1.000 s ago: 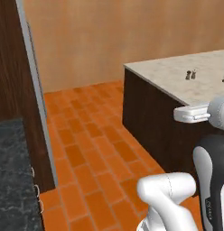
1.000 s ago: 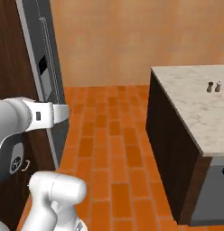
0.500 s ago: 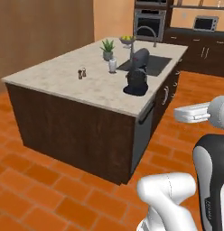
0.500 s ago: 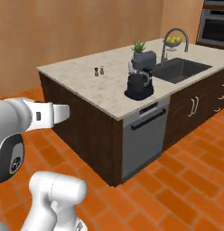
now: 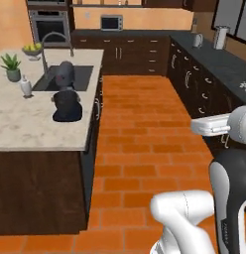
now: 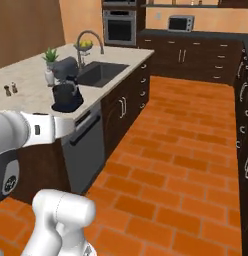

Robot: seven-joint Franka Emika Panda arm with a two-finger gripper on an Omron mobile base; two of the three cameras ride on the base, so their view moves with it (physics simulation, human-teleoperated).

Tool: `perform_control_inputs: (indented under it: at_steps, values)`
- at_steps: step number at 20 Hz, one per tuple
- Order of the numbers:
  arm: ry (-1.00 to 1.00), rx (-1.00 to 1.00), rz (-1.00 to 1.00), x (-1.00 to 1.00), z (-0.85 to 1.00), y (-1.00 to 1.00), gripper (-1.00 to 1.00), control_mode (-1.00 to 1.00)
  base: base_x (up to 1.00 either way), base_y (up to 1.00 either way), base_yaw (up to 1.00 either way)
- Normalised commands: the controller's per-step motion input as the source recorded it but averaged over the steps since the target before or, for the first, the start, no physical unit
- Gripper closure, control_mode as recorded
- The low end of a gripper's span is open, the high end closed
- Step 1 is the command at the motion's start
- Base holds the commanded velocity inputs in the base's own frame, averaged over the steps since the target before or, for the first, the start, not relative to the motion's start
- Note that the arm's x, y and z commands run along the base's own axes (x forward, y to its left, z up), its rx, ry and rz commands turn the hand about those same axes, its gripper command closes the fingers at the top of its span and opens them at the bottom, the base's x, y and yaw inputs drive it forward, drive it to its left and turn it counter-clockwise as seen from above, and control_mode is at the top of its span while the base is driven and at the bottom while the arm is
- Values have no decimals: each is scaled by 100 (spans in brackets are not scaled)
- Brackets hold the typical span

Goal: Navigate to the range hood.

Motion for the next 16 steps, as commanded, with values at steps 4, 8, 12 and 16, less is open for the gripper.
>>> perform_control_inputs:
  at_steps: [4,8,12,16]
  values:
    - [0,0,0,0,0,0,-100,100,100,0,-44]
    - [0,0,0,0,0,0,-100,100,100,-6,-39]
    - [0,0,0,0,0,0,-100,100,97,-13,-50]
    - [0,0,0,0,0,0,-100,100,67,9,-72]
